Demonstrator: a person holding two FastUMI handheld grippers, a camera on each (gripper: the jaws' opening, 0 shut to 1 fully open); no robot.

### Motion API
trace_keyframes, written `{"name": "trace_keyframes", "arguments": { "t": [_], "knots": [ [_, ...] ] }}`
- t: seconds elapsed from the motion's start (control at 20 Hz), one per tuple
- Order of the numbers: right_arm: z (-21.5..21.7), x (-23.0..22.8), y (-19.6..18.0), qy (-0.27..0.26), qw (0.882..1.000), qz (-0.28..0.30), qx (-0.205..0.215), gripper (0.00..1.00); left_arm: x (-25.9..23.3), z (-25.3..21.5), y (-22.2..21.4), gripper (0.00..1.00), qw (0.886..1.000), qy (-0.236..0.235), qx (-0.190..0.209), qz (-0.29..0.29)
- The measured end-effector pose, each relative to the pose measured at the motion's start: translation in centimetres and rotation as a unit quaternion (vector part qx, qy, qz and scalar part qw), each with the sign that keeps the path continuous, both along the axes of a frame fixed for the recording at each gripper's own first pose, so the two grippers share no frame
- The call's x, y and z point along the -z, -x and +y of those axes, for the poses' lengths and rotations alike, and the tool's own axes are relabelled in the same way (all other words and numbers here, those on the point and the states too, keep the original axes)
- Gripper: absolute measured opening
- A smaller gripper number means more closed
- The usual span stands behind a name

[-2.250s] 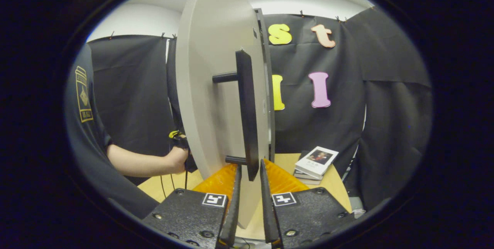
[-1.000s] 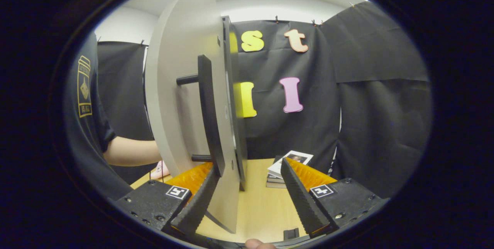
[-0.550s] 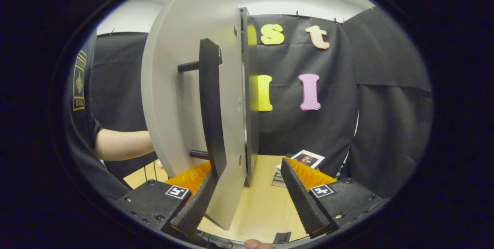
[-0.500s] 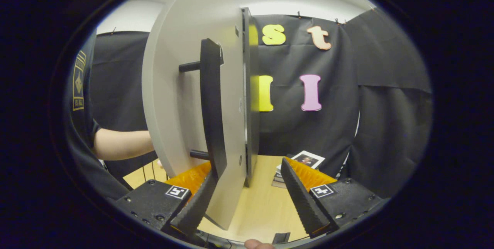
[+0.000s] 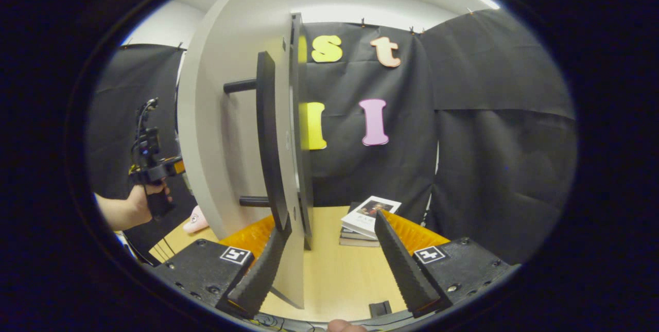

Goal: Open the cabinet door with the right hand, grasp the bottle in the cabinet with the left hand and place it on the coaster, then close the cabinet door with the right hand.

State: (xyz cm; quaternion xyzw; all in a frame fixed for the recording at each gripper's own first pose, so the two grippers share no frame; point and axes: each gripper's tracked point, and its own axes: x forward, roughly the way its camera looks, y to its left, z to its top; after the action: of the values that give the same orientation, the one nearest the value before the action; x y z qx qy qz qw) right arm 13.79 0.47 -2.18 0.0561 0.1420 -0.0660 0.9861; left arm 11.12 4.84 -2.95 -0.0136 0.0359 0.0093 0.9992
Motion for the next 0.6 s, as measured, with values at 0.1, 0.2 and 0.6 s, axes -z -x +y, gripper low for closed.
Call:
{"name": "trace_keyframes", "arguments": {
  "t": [0.1, 0.2, 0.6],
  "knots": [
    [-0.6, 0.2, 1.3, 0.009, 1.000, -0.003, 0.030, 1.00, 1.3, 1.2, 1.7, 0.77, 1.000, 0.001, 0.001, 0.005],
    [-0.1, 2.1, 2.9, -0.007, 0.999, 0.016, 0.050, 1.00, 3.0, 2.3, 3.6, 0.77, 1.000, -0.002, 0.003, 0.008],
    [0.7, 6.8, 11.0, 0.070, 0.979, 0.127, 0.146, 0.99, 16.7, 2.6, 9.7, 0.77, 0.998, -0.009, 0.025, 0.049]
  ]
}}
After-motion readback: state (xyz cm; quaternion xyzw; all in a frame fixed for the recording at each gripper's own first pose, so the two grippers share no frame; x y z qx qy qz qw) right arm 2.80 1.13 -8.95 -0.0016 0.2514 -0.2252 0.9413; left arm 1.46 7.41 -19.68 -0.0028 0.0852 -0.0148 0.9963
